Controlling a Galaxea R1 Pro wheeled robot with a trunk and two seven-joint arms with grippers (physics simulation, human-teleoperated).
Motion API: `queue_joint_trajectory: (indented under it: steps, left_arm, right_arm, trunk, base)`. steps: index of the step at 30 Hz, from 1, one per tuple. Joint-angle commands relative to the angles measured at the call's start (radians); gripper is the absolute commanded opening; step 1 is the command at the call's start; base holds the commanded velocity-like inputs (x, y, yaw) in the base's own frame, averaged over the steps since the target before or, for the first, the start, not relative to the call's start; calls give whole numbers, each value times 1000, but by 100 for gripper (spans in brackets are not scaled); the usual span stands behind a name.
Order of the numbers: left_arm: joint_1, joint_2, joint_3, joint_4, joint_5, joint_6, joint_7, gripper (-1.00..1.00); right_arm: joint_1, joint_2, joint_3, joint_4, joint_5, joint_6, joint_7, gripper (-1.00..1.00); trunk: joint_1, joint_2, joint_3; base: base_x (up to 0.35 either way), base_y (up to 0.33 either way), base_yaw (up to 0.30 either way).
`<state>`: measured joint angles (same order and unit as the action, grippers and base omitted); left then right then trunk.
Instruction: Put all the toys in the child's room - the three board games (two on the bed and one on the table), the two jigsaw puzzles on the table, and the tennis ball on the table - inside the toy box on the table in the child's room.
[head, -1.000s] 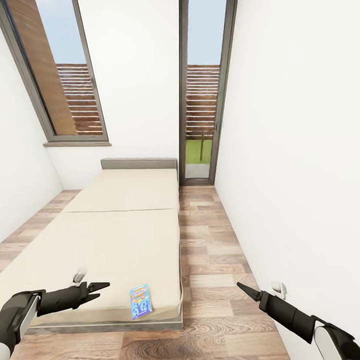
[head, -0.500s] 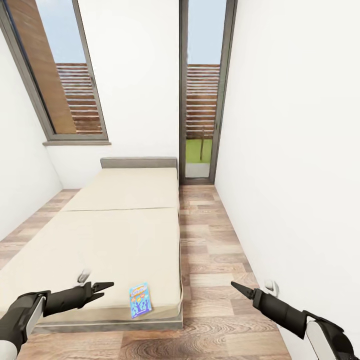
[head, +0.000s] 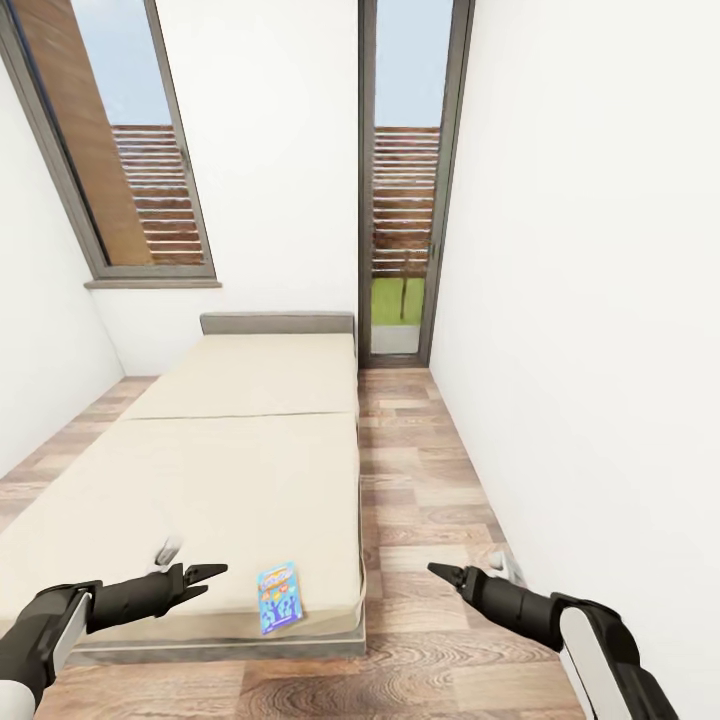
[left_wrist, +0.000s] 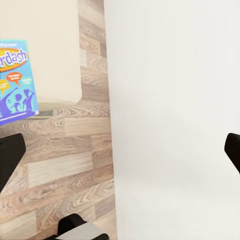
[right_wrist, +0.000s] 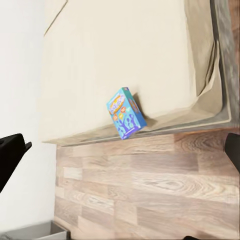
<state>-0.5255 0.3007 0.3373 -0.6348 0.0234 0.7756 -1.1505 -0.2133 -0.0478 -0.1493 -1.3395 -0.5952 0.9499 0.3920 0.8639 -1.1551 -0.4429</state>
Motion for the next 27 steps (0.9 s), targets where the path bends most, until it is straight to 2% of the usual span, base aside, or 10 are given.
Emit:
queue_joint_trajectory:
  steps: [1,6,20,27]
  left_arm:
    - [-1,0,1,0,3,10,-2,100]
    - [-1,1,2,0,3,11,-2,100]
    - [-1,5,2,0,4,16,-15,100]
    - [-2,9,2,0,26,17,-21,100]
  right_arm:
    - [-2,1,-1,-4,6,8,-2,100]
    - [-5,1,-3,-14,0,16,-32,100]
    - [-6,11,-3,-31,-5,18,-45,100]
    - [-3,12,-2,-36,0,17,-47,100]
  trunk:
    - [4,-8,-4]
    - [23,-43,-20]
    - [77,-141,-64]
    - [104,-190,-86]
  base:
    - [0,0,0]
    - [0,0,0]
    - [0,0,0]
    - [0,0,0]
